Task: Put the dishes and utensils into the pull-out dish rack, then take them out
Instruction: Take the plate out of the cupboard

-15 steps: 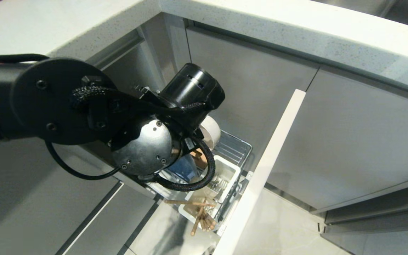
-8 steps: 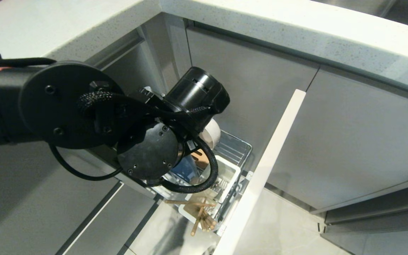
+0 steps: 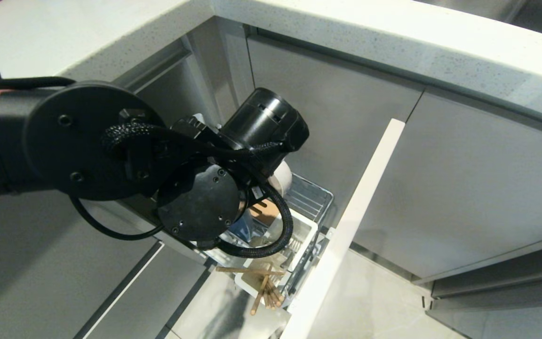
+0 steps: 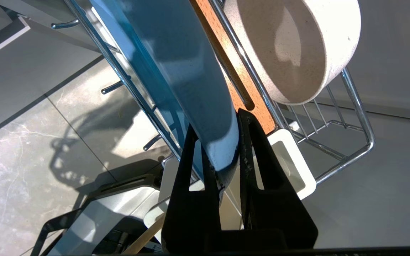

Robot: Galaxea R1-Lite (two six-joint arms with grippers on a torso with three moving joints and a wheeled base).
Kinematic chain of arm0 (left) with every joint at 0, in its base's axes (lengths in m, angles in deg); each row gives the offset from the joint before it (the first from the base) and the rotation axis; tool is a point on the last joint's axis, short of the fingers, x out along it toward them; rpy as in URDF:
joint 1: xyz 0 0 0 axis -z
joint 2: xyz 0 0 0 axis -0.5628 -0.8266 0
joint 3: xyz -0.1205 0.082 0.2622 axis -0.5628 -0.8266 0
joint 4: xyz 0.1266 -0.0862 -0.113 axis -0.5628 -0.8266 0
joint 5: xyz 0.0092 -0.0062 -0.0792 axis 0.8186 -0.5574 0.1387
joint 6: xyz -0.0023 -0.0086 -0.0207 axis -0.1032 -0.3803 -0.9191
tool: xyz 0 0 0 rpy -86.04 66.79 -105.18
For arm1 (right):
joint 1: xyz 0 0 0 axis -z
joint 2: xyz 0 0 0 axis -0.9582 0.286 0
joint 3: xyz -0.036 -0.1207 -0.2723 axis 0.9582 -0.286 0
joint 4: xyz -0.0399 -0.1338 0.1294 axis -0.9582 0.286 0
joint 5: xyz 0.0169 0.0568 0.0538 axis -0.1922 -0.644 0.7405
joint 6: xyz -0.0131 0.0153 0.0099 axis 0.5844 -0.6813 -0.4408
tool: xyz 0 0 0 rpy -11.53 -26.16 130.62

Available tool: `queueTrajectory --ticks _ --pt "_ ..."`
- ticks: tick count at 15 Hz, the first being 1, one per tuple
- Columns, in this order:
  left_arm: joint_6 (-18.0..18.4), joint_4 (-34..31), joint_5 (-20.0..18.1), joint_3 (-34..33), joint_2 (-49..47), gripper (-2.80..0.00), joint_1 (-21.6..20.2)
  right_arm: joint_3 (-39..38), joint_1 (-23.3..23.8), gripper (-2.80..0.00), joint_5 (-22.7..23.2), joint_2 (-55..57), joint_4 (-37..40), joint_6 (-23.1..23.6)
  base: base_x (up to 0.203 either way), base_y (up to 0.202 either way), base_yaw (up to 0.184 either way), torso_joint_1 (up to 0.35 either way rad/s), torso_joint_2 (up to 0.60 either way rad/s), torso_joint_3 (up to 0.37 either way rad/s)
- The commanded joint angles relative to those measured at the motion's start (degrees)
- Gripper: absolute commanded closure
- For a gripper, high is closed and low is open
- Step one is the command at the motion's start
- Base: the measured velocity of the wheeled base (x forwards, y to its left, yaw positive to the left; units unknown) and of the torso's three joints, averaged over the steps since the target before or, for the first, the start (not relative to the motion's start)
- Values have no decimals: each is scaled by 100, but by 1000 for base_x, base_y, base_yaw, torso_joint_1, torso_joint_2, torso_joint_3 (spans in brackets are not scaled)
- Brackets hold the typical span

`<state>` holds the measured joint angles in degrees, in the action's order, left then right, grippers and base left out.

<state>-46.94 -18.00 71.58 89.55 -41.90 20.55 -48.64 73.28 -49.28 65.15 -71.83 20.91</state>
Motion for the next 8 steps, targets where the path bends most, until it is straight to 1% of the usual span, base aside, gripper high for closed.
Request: queueTrajectory --ticks 1,5,8 --pt "-30 -37 38 10 69 0 31 -9 -6 0 0 -19 -2 3 0 0 0 0 0 0" --pt "-26 124 183 13 310 0 127 -9 1 0 0 -15 -2 3 0 0 0 0 0 0" --pt "7 318 268 27 639 0 342 -9 -8 0 0 -23 -2 -3 0 0 0 0 0 0"
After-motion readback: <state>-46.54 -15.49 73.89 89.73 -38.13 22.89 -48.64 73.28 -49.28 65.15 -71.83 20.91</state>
